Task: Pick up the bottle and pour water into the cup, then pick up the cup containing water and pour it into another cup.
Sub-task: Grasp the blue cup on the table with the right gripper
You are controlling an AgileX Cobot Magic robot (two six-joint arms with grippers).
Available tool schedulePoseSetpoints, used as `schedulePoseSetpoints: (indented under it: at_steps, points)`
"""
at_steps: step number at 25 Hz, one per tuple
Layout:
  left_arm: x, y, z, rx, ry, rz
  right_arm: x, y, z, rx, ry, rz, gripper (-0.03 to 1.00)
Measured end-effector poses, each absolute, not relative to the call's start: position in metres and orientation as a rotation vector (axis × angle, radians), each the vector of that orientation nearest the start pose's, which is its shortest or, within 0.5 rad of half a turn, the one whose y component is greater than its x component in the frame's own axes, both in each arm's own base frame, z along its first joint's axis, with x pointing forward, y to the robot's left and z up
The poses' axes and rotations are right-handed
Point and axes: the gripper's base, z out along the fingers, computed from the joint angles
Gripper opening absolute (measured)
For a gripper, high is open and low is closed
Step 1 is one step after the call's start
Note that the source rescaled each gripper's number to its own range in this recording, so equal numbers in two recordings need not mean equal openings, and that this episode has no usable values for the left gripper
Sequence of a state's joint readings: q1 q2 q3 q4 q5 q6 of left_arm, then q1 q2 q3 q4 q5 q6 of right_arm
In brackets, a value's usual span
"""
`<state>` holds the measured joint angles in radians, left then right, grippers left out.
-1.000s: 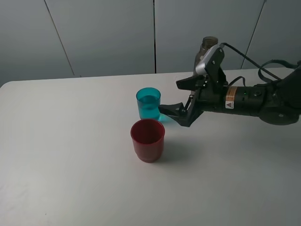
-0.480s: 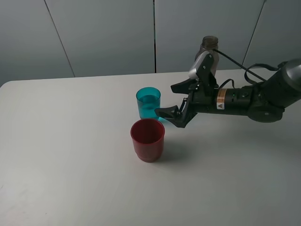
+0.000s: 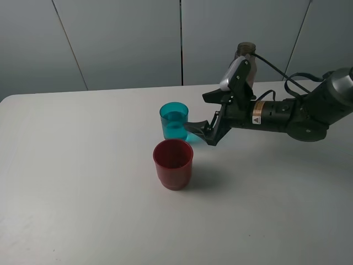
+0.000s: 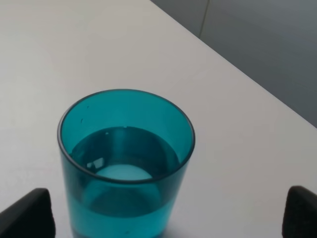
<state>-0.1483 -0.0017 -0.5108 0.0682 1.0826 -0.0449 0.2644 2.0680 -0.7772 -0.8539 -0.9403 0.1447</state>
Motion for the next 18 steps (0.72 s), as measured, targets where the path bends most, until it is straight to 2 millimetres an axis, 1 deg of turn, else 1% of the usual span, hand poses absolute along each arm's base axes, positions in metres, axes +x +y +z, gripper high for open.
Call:
schedulePoseSetpoints:
  at_steps: [3, 8, 18]
  points:
    - [-0.007, 0.007, 0.279, 0.101, 2.049, -0.038, 0.319, 0.144, 0.089, -1.056, 1.682, 0.548, 1.00]
    - [-0.007, 0.007, 0.279, 0.101, 2.049, -0.038, 0.319, 0.145, 0.074, -1.066, 1.718, 0.560, 1.00]
    - [-0.007, 0.007, 0.279, 0.101, 2.049, -0.038, 0.326, 0.155, 0.066, -1.106, 1.700, 0.554, 1.00]
